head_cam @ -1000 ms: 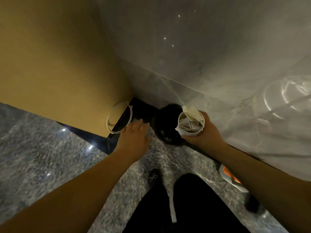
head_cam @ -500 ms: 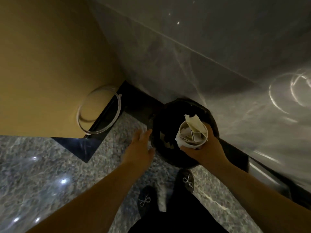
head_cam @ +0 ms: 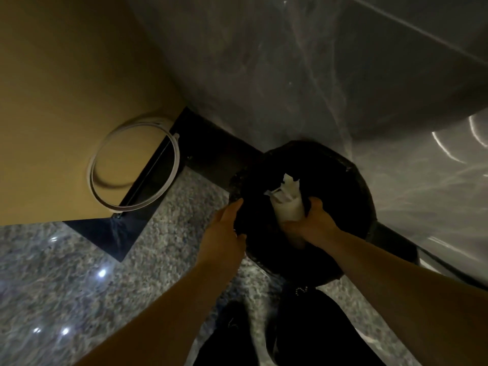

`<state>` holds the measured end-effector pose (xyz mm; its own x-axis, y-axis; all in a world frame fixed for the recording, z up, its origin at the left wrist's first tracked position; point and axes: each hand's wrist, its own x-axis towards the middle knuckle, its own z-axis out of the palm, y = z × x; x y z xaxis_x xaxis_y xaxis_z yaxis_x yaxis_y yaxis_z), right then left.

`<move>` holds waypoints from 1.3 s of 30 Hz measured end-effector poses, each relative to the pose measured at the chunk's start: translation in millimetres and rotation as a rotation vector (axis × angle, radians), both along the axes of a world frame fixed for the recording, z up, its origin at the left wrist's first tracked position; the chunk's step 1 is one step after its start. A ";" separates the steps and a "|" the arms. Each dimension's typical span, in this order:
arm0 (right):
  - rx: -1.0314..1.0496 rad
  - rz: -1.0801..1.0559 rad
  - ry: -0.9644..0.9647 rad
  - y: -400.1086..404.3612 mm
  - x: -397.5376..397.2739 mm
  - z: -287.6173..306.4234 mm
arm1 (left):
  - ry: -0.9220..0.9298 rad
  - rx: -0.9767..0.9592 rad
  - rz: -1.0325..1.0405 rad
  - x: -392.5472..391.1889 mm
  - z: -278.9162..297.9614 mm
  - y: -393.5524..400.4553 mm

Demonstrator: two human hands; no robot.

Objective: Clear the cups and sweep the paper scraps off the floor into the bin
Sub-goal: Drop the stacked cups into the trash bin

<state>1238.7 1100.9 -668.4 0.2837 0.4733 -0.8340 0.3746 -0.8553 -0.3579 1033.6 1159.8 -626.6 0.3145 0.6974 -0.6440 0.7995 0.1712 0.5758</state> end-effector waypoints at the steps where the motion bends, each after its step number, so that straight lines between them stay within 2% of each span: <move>1: -0.047 -0.035 -0.036 4.1 2.5 7.8 | 0.015 -0.012 -0.034 0.1 3.6 0.6; 4: -0.106 -0.019 -0.046 3.5 8.1 46.3 | 0.110 -0.016 -0.065 -3.3 25.1 -1.0; 6: -0.063 -0.004 -0.005 -7.9 11.0 75.8 | 0.150 -0.001 -0.061 -7.6 46.3 -5.1; 10: 0.052 -0.147 0.025 -38.4 6.0 147.5 | 0.111 0.013 -0.094 -17.4 100.0 -12.8; 12: 0.112 -0.172 -0.034 -54.2 -1.6 183.2 | 0.104 0.040 -0.133 -21.3 133.8 -16.9; 19: 0.257 -0.333 -0.248 -113.1 -41.8 319.5 | 0.185 0.238 -0.475 -33.3 258.3 -22.4; 25: 0.256 -0.550 -0.235 -214.3 -67.8 416.5 | 0.190 0.324 -0.714 -39.6 353.1 -41.3; 32: 0.245 -0.843 -0.258 -329.0 -87.5 467.2 | 0.194 0.400 -0.901 -4.3 411.4 -95.3; 39: 0.238 -1.063 -0.259 -443.7 -87.8 477.8 | 0.089 0.445 -0.996 53.5 436.4 -185.3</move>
